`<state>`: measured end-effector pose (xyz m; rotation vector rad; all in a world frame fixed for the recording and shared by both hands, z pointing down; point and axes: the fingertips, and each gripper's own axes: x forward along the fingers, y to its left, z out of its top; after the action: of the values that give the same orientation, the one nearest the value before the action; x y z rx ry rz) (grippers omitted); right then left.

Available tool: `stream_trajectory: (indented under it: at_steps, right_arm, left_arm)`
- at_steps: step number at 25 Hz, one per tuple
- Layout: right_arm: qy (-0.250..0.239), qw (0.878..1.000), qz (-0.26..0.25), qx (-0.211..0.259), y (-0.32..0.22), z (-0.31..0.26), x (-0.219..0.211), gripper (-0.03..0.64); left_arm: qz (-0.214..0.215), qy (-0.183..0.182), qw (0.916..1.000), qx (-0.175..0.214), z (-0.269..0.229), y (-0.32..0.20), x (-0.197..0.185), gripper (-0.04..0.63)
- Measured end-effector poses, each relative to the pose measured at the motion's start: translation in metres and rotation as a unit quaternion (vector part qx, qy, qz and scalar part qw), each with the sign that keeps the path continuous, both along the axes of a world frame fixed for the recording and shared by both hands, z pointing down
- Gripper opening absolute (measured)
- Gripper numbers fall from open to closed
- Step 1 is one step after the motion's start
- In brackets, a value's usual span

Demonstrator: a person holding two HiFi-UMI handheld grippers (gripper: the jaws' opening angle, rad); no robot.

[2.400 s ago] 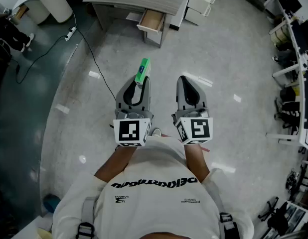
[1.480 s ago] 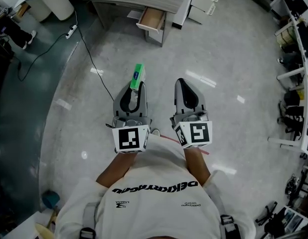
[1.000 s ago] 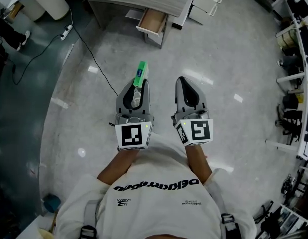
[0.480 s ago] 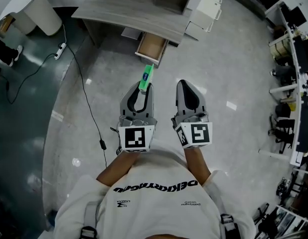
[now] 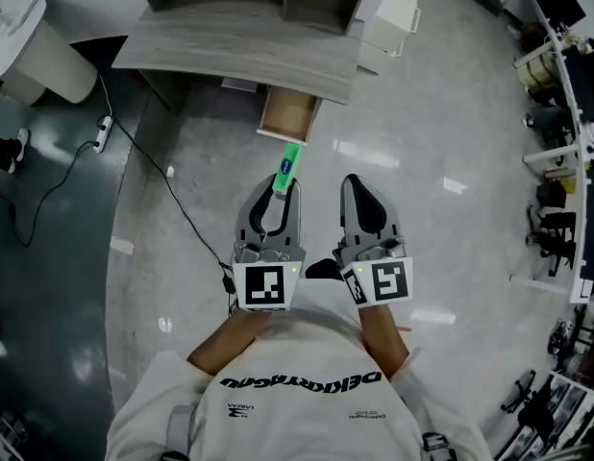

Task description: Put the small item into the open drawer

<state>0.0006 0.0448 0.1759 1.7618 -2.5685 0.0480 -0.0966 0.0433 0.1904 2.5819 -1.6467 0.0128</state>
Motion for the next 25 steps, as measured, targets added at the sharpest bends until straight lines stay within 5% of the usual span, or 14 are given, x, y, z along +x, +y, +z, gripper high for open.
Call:
stream_trajectory:
  at_steps: [8, 25]
  right_arm:
    - [-0.003, 0.999, 0.009, -0.054, -0.057, 0.041, 0.001, 0.031]
    - [-0.007, 0.99, -0.008, -0.14, -0.185, 0.163, 0.045, 0.031]
  left_arm:
    - [-0.004, -0.012, 0.9978, -0.065, 0.041, -0.062, -0.001, 0.097]
    - [-0.002, -0.059, 0.9902, -0.127, 0.166, -0.192, 0.043, 0.098]
